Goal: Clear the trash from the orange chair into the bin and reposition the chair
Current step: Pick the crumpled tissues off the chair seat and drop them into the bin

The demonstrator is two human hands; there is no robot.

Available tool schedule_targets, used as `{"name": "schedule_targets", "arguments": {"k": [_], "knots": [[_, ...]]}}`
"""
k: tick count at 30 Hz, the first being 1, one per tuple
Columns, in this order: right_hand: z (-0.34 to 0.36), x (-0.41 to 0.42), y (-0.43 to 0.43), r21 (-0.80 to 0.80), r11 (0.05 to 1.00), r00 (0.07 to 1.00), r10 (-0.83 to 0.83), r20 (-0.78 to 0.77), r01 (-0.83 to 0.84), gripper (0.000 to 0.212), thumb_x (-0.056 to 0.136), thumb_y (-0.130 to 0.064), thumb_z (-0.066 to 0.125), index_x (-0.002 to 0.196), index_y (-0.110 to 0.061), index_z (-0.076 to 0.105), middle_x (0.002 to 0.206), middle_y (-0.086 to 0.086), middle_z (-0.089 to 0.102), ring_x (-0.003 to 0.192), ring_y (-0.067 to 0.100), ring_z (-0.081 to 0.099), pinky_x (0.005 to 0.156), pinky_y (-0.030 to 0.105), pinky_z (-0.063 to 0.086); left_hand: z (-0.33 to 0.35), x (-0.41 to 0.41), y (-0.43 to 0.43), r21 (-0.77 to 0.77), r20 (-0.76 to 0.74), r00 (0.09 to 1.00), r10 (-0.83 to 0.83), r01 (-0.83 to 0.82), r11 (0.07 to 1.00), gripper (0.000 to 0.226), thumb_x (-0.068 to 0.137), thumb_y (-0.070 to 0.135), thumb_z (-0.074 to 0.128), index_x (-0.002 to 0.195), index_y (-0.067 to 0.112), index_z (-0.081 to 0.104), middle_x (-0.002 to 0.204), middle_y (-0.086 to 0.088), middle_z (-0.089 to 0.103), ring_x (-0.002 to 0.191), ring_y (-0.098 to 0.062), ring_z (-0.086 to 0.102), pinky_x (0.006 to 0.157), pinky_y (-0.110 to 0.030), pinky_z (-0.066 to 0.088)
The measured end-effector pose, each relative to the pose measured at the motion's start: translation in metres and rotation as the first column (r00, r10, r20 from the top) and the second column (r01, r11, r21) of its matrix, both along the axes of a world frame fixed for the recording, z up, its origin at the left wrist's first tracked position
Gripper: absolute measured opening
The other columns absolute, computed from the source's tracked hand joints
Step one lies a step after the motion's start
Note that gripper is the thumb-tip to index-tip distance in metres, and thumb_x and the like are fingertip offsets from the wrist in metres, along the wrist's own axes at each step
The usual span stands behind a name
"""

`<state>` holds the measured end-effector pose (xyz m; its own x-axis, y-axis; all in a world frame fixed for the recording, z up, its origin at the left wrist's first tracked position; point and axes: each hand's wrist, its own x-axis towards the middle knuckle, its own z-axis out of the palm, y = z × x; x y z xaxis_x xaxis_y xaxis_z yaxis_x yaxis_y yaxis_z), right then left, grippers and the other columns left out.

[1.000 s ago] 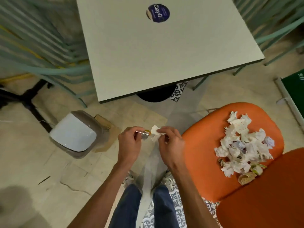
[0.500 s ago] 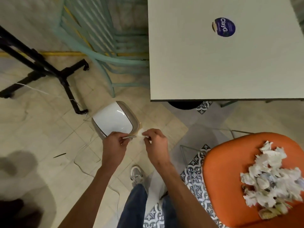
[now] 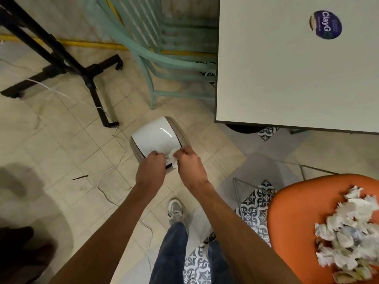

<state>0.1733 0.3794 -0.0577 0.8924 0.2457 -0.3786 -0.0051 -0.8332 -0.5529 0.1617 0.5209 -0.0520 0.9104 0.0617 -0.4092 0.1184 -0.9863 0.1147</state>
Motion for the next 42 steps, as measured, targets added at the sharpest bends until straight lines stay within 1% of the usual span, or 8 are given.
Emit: {"name": "schedule_targets", "arguments": {"k": [5, 9, 14, 20, 24, 30, 35, 42], "knots": [[-0.014, 0.011, 0.017, -0.091, 0.985, 0.989, 0.146, -0.012, -0.146, 0.048, 0.094, 0.007, 0.064, 0.141, -0.002, 0.057, 0.152, 0.015, 0.047, 0.132, 0.035, 0.055, 0.106, 0.042, 0.054, -0.016, 0.007, -0.001, 0.070, -0.080, 0.990, -0.119, 0.124, 0.990, 0.033, 0.096, 0.009, 0.068, 0.129, 0.009, 0.061, 0.127, -0.011, 0.061, 0.102, -0.025, 0.072, 0.085, -0.036, 0.062], [-0.026, 0.013, 0.022, 0.041, 0.993, 0.991, 0.115, -0.069, -0.113, 0.058, 0.102, 0.003, 0.047, 0.158, -0.009, 0.044, 0.168, 0.014, 0.032, 0.151, 0.040, 0.037, 0.119, 0.056, 0.041, -0.031, 0.003, 0.002, 0.011, -0.109, 0.984, -0.140, 0.142, 0.990, 0.054, 0.099, 0.003, 0.058, 0.149, 0.001, 0.039, 0.139, -0.021, 0.052, 0.117, -0.031, 0.065, 0.093, -0.038, 0.056], [-0.018, 0.014, 0.021, -0.039, 0.991, 0.990, 0.123, -0.071, -0.126, 0.081, 0.096, 0.006, 0.061, 0.165, -0.022, 0.031, 0.174, 0.005, 0.022, 0.139, 0.039, 0.054, 0.110, 0.053, 0.053, -0.044, -0.003, 0.011, -0.120, -0.064, 0.996, -0.059, 0.051, 0.991, 0.083, 0.090, 0.003, 0.071, 0.160, 0.013, 0.027, 0.140, -0.017, 0.052, 0.117, -0.030, 0.065, 0.091, -0.042, 0.061], [-0.010, -0.005, 0.003, -0.035, 0.999, 0.995, -0.016, 0.096, 0.020, 0.062, 0.096, -0.005, 0.066, 0.153, -0.021, 0.050, 0.162, 0.002, 0.047, 0.121, 0.032, 0.069, 0.092, 0.047, 0.063, -0.019, -0.007, 0.008, -0.147, 0.030, 0.999, -0.044, 0.048, 0.988, 0.057, 0.094, 0.015, 0.069, 0.146, 0.023, 0.048, 0.127, -0.004, 0.062, 0.107, -0.030, 0.069, 0.074, -0.046, 0.063], [0.003, -0.022, -0.020, -0.011, 0.992, 0.967, -0.123, 0.223, 0.128, 0.050, 0.096, -0.008, 0.068, 0.144, -0.018, 0.060, 0.149, 0.003, 0.061, 0.121, 0.028, 0.069, 0.096, 0.044, 0.062, 0.004, -0.011, -0.005, -0.090, 0.117, 0.986, -0.122, 0.132, 0.987, 0.047, 0.092, 0.021, 0.074, 0.137, 0.018, 0.058, 0.118, -0.005, 0.069, 0.101, -0.028, 0.070, 0.065, -0.042, 0.061], [0.006, -0.044, -0.071, -0.113, 0.956, 0.946, -0.244, 0.213, 0.272, 0.038, 0.104, -0.024, 0.061, 0.142, -0.019, 0.063, 0.154, 0.008, 0.057, 0.134, 0.031, 0.061, 0.108, 0.050, 0.054, 0.024, -0.009, -0.043, -0.077, 0.215, 0.950, -0.225, 0.247, 0.966, 0.039, 0.090, 0.020, 0.078, 0.127, 0.015, 0.066, 0.112, -0.008, 0.075, 0.093, -0.025, 0.072, 0.070, -0.037, 0.062], [0.011, -0.070, -0.131, -0.122, 0.906, 0.899, -0.371, 0.234, 0.406, 0.038, 0.107, -0.032, 0.053, 0.141, -0.020, 0.063, 0.152, 0.006, 0.058, 0.134, 0.029, 0.060, 0.109, 0.049, 0.052, 0.041, -0.007, -0.102, -0.116, 0.255, 0.925, -0.280, 0.317, 0.941, 0.038, 0.096, 0.024, 0.070, 0.134, 0.022, 0.065, 0.112, -0.003, 0.075, 0.091, -0.023, 0.073, 0.073, -0.036, 0.063], [0.007, -0.122, -0.240, -0.117, 0.794, 0.786, -0.549, 0.285, 0.597, 0.033, 0.102, -0.027, 0.062, 0.134, -0.019, 0.066, 0.142, 0.004, 0.065, 0.123, 0.030, 0.065, 0.100, 0.046, 0.055, 0.042, -0.022, -0.217, -0.171, 0.263, 0.854, -0.448, 0.498, 0.850, 0.032, 0.094, 0.020, 0.066, 0.127, 0.021, 0.066, 0.105, -0.003, 0.074, 0.091, -0.023, 0.068, 0.069, -0.038, 0.059]]}}
